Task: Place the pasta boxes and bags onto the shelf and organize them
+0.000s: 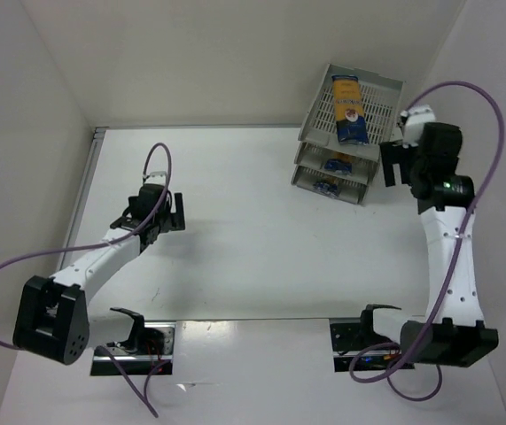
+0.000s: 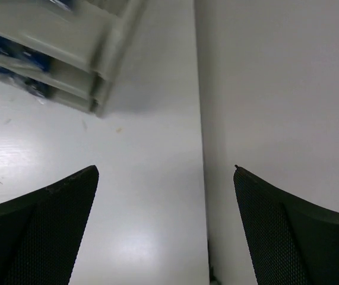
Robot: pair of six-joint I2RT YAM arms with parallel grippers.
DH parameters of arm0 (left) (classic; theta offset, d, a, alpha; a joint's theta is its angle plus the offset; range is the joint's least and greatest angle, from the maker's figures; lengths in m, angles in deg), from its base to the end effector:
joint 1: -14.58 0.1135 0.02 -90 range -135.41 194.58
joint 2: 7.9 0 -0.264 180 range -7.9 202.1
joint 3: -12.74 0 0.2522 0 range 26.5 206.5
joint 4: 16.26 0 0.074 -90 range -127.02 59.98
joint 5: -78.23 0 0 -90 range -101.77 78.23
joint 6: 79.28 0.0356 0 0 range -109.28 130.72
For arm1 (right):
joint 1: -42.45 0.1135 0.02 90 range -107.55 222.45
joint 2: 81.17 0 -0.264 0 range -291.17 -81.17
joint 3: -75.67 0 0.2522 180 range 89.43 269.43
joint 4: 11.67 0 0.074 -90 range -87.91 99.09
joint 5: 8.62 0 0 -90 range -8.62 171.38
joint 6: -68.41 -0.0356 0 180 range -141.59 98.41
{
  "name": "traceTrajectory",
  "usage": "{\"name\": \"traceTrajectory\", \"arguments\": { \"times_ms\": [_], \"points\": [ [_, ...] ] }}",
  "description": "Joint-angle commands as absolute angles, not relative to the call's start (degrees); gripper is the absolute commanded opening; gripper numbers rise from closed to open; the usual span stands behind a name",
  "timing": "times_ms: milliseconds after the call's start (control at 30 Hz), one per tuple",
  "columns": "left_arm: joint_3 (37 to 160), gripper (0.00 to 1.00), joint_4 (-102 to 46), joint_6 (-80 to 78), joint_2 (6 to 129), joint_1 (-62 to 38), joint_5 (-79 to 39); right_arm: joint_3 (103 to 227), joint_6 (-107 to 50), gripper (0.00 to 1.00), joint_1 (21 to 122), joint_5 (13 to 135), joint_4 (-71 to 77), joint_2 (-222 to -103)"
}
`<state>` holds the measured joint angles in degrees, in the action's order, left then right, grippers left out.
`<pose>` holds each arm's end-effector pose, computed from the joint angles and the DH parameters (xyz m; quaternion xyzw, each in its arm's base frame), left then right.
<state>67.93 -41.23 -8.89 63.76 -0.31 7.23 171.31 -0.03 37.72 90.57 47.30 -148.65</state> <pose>0.2538 -0.0555 0.2213 -0.1048 0.8955 0.0234 0.4319 0.2337 -0.0250 0.4205 -0.0877 0.8632 -0.1798 0.4635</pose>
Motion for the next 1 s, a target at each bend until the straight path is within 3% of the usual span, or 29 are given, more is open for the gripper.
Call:
{"name": "traceTrajectory", "arguments": {
  "times_ms": [0, 167, 300, 533, 767, 967],
  "points": [
    [66.8, 1.00, -40.3, -8.8, 58.9, 0.6, 6.2, 169.3, -3.6, 1.00, 28.2, 86.7, 56.7, -144.4],
    [63.6, 1.00, -39.1, -11.0, 54.6, 0.6, 5.0, 165.5, -0.9, 1.00, 10.9, 79.6, 66.2, -147.0],
    [59.8, 1.00, -37.9, -12.1, 47.6, 7.0, -2.4, 164.8, 1.0, 1.00, -2.0, 72.1, 71.5, -151.1],
    [52.2, 1.00, -33.3, -12.8, 29.3, 9.5, -3.5, 160.0, 4.0, 1.00, -6.6, 64.5, 74.7, -151.4],
    [52.2, 1.00, -33.5, -12.8, 29.8, 11.5, -3.1, 157.0, 6.3, 1.00, -10.5, 64.3, 74.7, -150.3],
    [51.6, 1.00, -33.5, -12.8, 29.8, 12.8, -3.8, 155.8, 3.7, 1.00, -10.5, 66.9, 73.3, -142.6]
  ]
}}
